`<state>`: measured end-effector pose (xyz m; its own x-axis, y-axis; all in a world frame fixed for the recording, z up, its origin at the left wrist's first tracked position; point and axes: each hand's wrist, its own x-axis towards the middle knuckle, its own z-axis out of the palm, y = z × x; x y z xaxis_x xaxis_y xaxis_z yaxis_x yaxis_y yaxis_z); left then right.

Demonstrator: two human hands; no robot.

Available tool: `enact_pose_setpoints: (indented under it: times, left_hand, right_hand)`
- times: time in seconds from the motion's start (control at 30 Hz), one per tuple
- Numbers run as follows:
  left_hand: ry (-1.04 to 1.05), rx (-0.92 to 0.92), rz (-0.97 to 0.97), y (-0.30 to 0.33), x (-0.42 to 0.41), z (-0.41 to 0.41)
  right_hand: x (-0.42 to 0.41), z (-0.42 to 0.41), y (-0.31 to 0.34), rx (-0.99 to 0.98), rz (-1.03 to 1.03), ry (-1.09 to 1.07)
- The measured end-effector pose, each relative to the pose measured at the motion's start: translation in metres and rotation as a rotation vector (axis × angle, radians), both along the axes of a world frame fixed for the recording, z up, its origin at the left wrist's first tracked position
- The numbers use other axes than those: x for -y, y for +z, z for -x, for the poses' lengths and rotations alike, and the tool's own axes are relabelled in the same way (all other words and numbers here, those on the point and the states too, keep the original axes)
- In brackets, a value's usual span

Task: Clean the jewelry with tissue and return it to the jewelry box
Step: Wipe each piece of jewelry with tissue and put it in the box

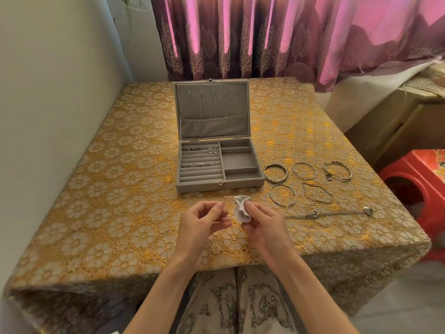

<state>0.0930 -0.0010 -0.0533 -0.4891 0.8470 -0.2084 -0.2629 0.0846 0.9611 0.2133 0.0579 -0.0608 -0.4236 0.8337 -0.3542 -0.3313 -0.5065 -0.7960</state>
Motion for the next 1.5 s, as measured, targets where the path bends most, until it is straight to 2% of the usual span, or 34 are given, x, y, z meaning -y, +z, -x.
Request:
enact_pose_setpoints:
  times: [0.2,0.3,0.43,0.63,0.8,0.87,0.93,1.0,1.07,1.2,1.3,1.4,1.5]
  left_hand:
    - [0.027,-0.011,-0.003,0.000,-0.004,0.007]
    - [0.068,-0.012,0.002,-0.002,-0.006,0.012]
    - [0.046,-0.035,0.012,-0.002,-0.008,0.014]
    - [-0.031,-0.123,0.038,-0.002,-0.011,0.013]
    - [-0.078,-0.160,0.048,-0.002,-0.010,0.018]
    - [-0.119,-0.238,0.046,0.000,-0.011,0.020]
    - [-0.166,-0.448,0.036,0.003,-0.014,0.024]
    - [-0.169,-0.595,0.023,0.008,-0.018,0.029]
    - [-0.148,-0.548,0.001,0.012,-0.022,0.032]
    - [-0.057,-0.211,-0.026,0.014,-0.024,0.034]
    - [0.044,-0.074,-0.020,0.011,-0.026,0.040]
    - [0.062,-0.154,0.003,0.013,-0.031,0.054]
    - [0.090,-0.409,0.056,0.015,-0.040,0.074]
  right_hand:
    - [-0.006,0.007,-0.006,-0.039,0.051,-0.100]
    - [-0.011,0.006,-0.009,0.017,0.030,-0.166]
    - [-0.011,0.008,-0.014,0.251,-0.179,-0.057]
    - [-0.012,0.012,-0.012,0.153,-0.174,0.090]
    - [-0.015,0.012,-0.011,0.215,-0.235,0.137]
    - [-0.016,0.011,-0.009,0.266,-0.317,0.169]
    - [-0.016,0.012,-0.005,0.323,-0.430,0.197]
    - [-0.018,0.013,-0.002,0.314,-0.453,0.196]
    - [-0.022,0.016,0.001,0.228,-0.344,0.176]
    - [-0.034,0.022,0.006,0.088,-0.050,0.208]
    - [-0.041,0.023,0.004,0.105,-0.007,0.202]
    - [-0.049,0.023,0.002,0.161,-0.125,0.157]
    - [-0.063,0.026,0.006,0.294,-0.334,0.116]
